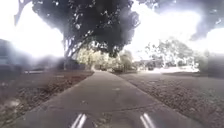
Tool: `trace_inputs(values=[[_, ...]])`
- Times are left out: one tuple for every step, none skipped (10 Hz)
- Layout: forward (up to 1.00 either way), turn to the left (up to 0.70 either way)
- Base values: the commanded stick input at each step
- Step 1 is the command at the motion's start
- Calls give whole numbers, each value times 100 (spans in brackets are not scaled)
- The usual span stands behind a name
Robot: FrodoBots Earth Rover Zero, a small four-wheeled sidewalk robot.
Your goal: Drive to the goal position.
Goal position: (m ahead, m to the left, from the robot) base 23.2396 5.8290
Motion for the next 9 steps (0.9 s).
trace_inputs(values=[[70, 27], [70, 16], [70, 8], [70, 0], [70, 0], [70, 0], [70, 24], [70, 11], [70, 2]])
